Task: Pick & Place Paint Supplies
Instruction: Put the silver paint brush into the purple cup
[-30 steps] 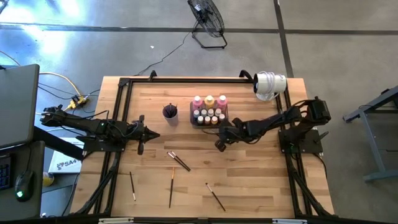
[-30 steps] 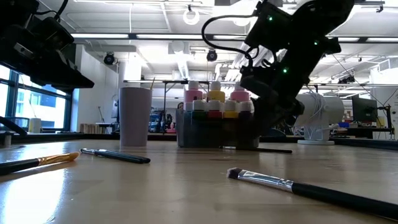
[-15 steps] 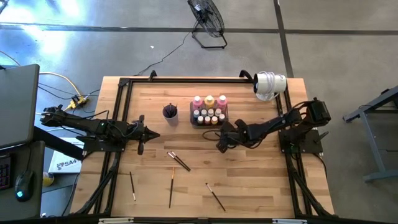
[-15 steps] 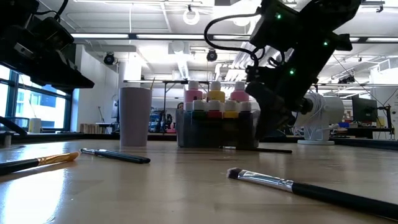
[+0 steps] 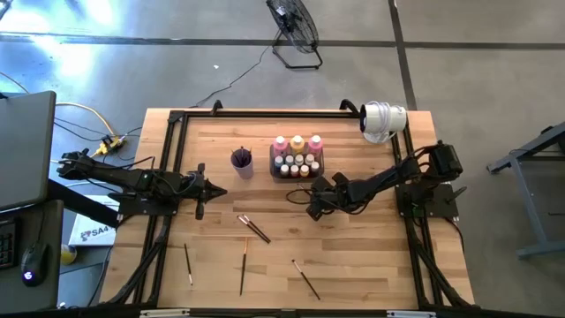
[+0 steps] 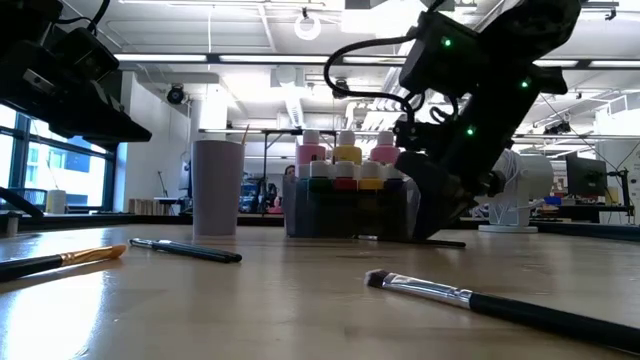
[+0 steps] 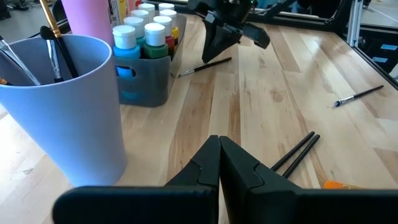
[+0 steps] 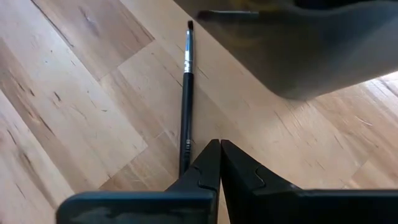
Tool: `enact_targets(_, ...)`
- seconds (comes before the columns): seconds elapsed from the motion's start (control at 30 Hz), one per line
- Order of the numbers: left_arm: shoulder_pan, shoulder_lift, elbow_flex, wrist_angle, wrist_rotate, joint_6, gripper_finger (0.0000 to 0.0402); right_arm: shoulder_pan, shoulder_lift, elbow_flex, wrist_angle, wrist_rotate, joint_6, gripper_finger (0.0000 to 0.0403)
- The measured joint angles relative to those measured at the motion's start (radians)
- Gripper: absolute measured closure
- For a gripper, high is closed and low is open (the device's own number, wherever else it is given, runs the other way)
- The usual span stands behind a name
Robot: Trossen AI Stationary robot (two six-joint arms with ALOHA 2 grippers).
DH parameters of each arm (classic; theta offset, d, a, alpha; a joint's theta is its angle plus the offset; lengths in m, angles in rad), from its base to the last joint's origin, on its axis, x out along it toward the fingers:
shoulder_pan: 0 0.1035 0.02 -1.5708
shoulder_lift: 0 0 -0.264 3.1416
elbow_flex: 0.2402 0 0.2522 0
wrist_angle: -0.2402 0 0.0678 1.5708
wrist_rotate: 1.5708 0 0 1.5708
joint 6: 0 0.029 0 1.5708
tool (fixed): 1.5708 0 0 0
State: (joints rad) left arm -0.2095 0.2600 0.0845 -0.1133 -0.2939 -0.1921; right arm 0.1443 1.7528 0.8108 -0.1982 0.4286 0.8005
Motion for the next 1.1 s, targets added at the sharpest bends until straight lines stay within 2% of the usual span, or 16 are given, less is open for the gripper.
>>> enact_targets(0.17, 0.000, 0.000, 0.000, 0.001, 0.000, 0.000, 0.0401, 0.033, -0.002, 0.000, 0.006, 0.000, -0.001, 0.0400)
enact_targets(0.37, 0.000, 0.000, 0.000, 0.001, 0.000, 0.000, 0.0401, 0.084, -0.004, 0.000, 0.054, -0.098, -0.016, 0.0400)
enact_targets(0.57, 0.000, 0.000, 0.000, 0.001, 0.000, 0.000, 0.0401, 0.126, -0.004, -0.001, 0.137, -0.146, -0.010, 0.0400)
enact_targets(0.83, 0.000, 0.000, 0.000, 0.002, 0.000, 0.001, 0.0401, 0.098, -0.003, -0.001, 0.369, -0.069, 0.009, 0.0400)
enact_targets(1.1, 0.000, 0.000, 0.000, 0.002, 0.000, 0.000, 0.0401, 0.070, -0.003, -0.001, 0.445, -0.049, 0.074, 0.0400)
